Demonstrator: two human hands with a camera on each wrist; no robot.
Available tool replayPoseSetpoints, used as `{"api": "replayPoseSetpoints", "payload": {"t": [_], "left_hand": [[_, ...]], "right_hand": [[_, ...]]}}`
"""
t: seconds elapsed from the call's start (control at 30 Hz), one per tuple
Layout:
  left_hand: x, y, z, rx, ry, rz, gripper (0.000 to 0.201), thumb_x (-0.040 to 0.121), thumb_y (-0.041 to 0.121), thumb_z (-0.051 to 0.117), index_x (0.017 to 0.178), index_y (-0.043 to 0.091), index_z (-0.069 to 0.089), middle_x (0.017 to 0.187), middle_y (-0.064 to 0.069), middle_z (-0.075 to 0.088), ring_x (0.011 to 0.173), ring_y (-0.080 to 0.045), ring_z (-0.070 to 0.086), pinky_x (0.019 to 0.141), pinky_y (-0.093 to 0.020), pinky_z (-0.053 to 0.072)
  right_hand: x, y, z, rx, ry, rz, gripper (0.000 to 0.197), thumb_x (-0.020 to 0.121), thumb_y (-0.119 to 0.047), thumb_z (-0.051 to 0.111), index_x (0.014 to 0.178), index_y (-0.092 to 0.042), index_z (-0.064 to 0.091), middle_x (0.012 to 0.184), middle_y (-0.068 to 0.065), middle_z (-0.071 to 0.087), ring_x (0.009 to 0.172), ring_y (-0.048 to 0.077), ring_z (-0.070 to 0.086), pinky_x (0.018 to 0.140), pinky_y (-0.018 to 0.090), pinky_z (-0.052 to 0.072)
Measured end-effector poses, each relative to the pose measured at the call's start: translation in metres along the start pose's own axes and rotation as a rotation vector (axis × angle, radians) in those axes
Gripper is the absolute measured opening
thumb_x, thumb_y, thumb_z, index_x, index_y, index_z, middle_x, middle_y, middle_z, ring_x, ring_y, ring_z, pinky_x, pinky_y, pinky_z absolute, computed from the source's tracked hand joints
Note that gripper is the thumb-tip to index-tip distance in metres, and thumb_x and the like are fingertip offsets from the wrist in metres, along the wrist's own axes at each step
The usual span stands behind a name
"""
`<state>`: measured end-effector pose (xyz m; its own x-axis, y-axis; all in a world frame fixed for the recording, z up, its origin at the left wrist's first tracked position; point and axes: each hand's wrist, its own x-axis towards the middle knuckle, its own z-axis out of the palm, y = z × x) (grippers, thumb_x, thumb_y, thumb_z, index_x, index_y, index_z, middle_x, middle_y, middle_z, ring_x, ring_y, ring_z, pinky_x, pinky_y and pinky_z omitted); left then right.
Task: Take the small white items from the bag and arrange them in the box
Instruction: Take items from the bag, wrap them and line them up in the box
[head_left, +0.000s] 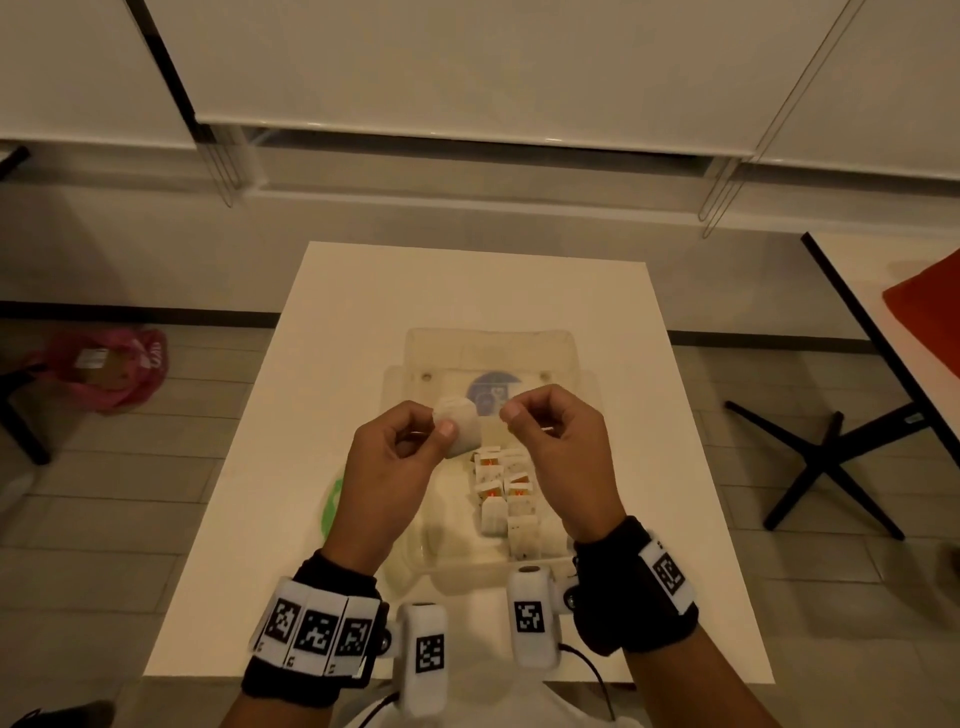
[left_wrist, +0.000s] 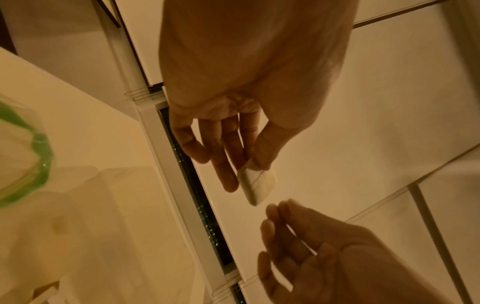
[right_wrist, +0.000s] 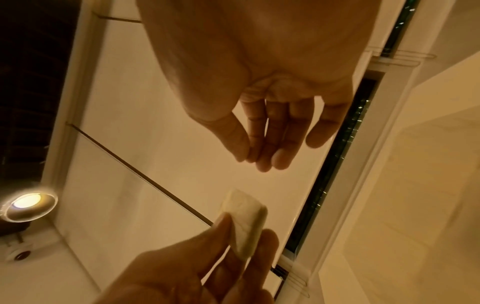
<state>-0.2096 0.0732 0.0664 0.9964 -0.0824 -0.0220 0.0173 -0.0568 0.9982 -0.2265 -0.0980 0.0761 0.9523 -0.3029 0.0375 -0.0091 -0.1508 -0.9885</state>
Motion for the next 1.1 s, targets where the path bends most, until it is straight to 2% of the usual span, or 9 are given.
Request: {"api": "replayPoseSetpoints", "payload": {"t": [0.17,0.27,0.4,0.53,0.63,0.8,0.9,1.0,1.1], "left_hand": [[0.001,-0.001,0.0,0.084,-0.104,0.021,0.009,0.095,0.012,0.066,0.087,0.008,0.067,0.081,-0.008,0.072,0.079,-0.019,0.071,0.076,-0.026,0.056],[0.0,-0.002,0.002,0.075,-0.152,0.008,0.01,0.096,0.015,0.065,0.089,0.008,0.067,0.085,-0.014,0.071,0.084,-0.034,0.07,0.08,-0.04,0.057],[-0.001,0.0,0.004,0.11,-0.178,-0.008,0.001,0.092,0.018,0.07,0.092,0.018,0.071,0.086,-0.006,0.074,0.077,-0.02,0.068,0.063,-0.023,0.052],[-0.002,0.0,0.007,0.155,-0.169,-0.011,0.008,0.092,0.017,0.071,0.097,0.02,0.076,0.085,-0.001,0.076,0.085,-0.021,0.071,0.083,-0.041,0.057],[-0.001,0.002,0.007,0.159,-0.169,0.003,0.007,0.092,0.016,0.071,0.09,0.016,0.077,0.08,-0.002,0.075,0.077,-0.016,0.071,0.073,-0.031,0.058],[-0.002,0.006,0.011,0.082,-0.143,-0.013,0.019,0.097,0.021,0.062,0.097,0.009,0.077,0.064,0.011,0.069,0.043,0.005,0.05,0.049,-0.007,0.037],[-0.001,0.004,0.009,0.058,-0.142,-0.01,0.026,0.099,0.029,0.057,0.1,0.014,0.078,0.083,0.002,0.077,0.066,0.002,0.063,0.067,-0.011,0.045],[0.001,-0.001,0.008,0.045,-0.145,-0.024,0.027,0.101,0.03,0.055,0.102,0.016,0.078,0.094,-0.006,0.077,0.091,-0.017,0.07,0.086,-0.028,0.052],[0.001,-0.003,0.007,0.039,-0.145,-0.031,0.027,0.1,0.029,0.055,0.107,0.016,0.077,0.098,-0.002,0.078,0.099,-0.018,0.071,0.09,-0.03,0.053]], "right_hand": [[0.01,-0.016,-0.002,-0.235,-0.245,-0.072,0.017,0.091,-0.031,0.069,0.107,-0.025,0.069,0.097,-0.009,0.067,0.084,0.006,0.06,0.07,0.015,0.045],[0.019,-0.021,-0.002,-0.42,-0.331,-0.126,0.003,0.088,-0.022,0.071,0.091,-0.022,0.071,0.089,-0.006,0.064,0.074,0.006,0.053,0.069,0.018,0.041],[0.022,-0.021,-0.001,-0.386,-0.346,-0.123,0.007,0.085,-0.017,0.072,0.081,-0.022,0.07,0.08,-0.003,0.066,0.072,0.011,0.053,0.068,0.023,0.044],[0.022,-0.022,0.002,-0.353,-0.349,-0.111,0.011,0.085,-0.014,0.072,0.079,-0.023,0.069,0.075,-0.005,0.065,0.066,0.005,0.052,0.064,0.015,0.042],[0.024,-0.021,0.001,-0.356,-0.33,-0.104,0.009,0.084,-0.014,0.072,0.079,-0.022,0.07,0.077,-0.004,0.066,0.067,0.007,0.052,0.064,0.017,0.042],[0.025,-0.025,-0.002,-0.359,-0.344,-0.089,0.01,0.085,-0.012,0.072,0.079,-0.02,0.069,0.076,0.001,0.067,0.065,0.006,0.052,0.061,0.015,0.042],[0.027,-0.024,-0.004,-0.354,-0.35,-0.079,0.006,0.086,-0.013,0.071,0.081,-0.016,0.07,0.077,0.003,0.068,0.065,0.007,0.053,0.06,0.014,0.042],[0.027,-0.025,-0.004,-0.378,-0.369,-0.088,0.002,0.087,-0.019,0.071,0.085,-0.019,0.07,0.079,-0.001,0.068,0.062,0.003,0.051,0.062,0.016,0.042],[0.029,-0.028,-0.004,-0.44,-0.421,-0.132,0.006,0.088,-0.023,0.071,0.084,-0.027,0.067,0.08,-0.004,0.066,0.06,0.0,0.049,0.062,0.015,0.037]]}}
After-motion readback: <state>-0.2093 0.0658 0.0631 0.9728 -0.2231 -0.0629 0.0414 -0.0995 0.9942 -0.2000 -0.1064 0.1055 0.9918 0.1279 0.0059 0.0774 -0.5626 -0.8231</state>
